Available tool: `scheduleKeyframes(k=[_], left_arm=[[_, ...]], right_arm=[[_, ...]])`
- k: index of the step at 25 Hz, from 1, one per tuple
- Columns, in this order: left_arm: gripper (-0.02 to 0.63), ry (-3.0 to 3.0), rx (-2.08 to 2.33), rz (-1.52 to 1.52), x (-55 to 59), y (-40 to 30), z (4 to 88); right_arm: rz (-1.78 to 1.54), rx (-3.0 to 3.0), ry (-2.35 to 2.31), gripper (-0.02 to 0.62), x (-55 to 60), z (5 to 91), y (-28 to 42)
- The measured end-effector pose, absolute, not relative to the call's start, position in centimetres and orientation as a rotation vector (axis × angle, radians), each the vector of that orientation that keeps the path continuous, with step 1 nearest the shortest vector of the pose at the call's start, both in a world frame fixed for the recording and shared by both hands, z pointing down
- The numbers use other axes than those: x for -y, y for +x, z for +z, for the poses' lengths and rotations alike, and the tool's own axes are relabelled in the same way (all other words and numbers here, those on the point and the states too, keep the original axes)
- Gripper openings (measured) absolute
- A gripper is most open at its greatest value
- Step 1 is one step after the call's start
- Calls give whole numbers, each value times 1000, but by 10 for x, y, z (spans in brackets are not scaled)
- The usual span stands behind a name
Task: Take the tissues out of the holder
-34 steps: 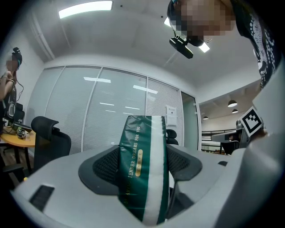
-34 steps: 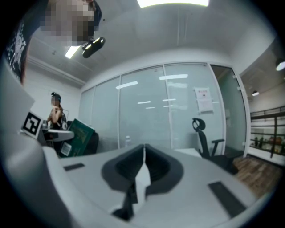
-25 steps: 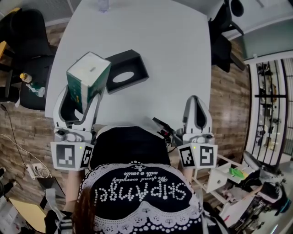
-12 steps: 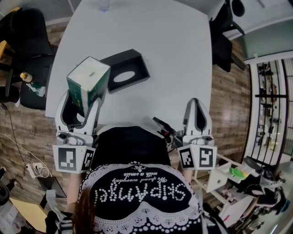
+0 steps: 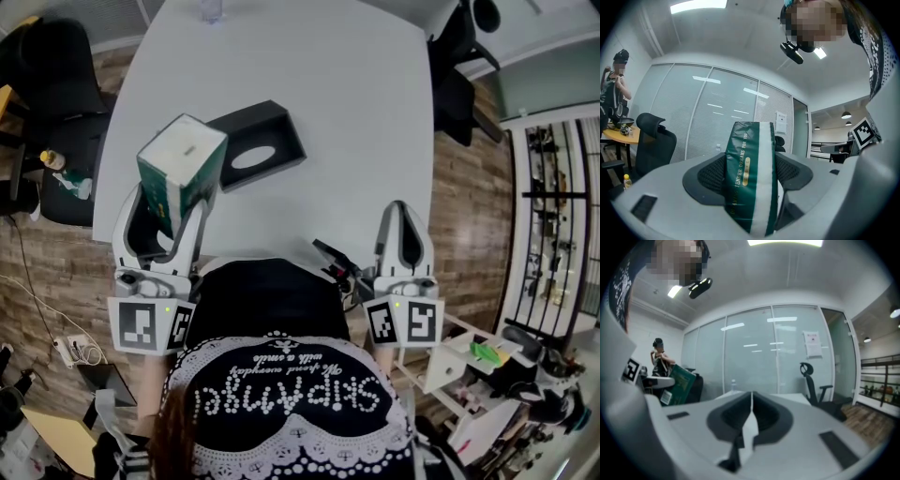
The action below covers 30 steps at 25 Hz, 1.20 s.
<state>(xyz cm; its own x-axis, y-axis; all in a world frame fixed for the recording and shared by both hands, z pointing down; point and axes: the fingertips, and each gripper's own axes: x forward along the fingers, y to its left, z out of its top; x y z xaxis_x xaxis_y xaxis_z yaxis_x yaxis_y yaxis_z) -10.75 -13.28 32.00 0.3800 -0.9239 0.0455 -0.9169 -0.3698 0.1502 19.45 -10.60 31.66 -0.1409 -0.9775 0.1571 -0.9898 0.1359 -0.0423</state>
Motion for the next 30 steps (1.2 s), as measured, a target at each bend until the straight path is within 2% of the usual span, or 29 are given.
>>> scheduleKeyframes(k=[30], left_arm=[[348,2515,1639,-82,135,-98,316]], right_arm=[[219,2299,1996,35,105,317,194]])
